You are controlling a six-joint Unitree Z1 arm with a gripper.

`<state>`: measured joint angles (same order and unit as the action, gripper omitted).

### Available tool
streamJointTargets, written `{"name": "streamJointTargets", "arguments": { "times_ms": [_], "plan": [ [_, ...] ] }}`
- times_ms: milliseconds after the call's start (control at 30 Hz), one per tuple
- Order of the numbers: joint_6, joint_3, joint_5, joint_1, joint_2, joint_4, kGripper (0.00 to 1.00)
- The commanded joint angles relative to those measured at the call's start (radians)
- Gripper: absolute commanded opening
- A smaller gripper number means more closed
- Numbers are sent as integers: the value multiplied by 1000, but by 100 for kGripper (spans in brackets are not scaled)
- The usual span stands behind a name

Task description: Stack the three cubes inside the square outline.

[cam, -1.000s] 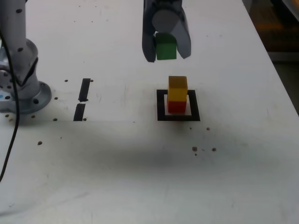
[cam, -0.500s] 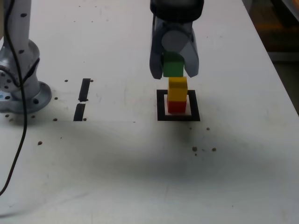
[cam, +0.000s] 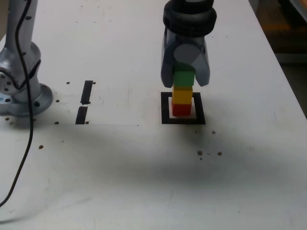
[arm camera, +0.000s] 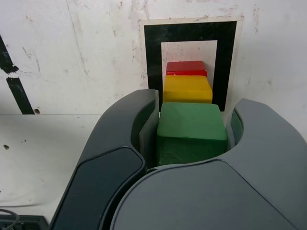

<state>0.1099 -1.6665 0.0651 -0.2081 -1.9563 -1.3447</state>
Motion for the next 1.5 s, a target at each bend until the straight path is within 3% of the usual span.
{"name": "streamJointTargets", "arguments": {
  "times_ms": [0,1100,1467],
  "plan": [
    [2,0,5,1,-4,5,26],
    [-4,29,-3,16,-17,32,47],
    [-6,32,-8,16,-17,33,63]
  ]
}}
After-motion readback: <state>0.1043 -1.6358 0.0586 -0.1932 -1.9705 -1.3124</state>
